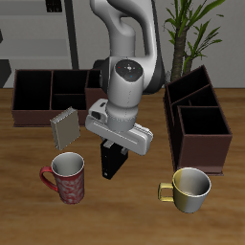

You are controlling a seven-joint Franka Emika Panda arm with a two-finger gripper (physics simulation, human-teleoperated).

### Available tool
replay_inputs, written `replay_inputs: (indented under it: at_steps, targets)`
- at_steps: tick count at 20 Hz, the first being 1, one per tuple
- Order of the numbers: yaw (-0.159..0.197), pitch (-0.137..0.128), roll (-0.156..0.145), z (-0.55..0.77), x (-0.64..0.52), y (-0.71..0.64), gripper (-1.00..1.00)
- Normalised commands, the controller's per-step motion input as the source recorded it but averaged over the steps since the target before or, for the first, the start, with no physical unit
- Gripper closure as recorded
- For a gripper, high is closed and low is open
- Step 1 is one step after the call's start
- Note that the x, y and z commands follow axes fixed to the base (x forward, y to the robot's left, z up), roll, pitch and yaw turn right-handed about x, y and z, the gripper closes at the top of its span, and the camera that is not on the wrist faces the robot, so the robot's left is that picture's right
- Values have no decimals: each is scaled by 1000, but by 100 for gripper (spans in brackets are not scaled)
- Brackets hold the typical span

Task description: Place the black book into the back desk caddy's right compartment

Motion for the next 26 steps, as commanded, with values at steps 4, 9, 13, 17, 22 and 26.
replay_inputs:
  at_steps: [4,9,13,17,22,26]
  targets:
    - [-4,4,-6,-42,13,-59,100]
    - [11,-12,5,141,-82,11,100]
    - [33,-17,-3,323,-176,24,100]
    - [99,-12,2,466,-275,57,100]
    - [77,-27,12,430,-337,45,100]
    - [70,-46,8,492,-374,8,100]
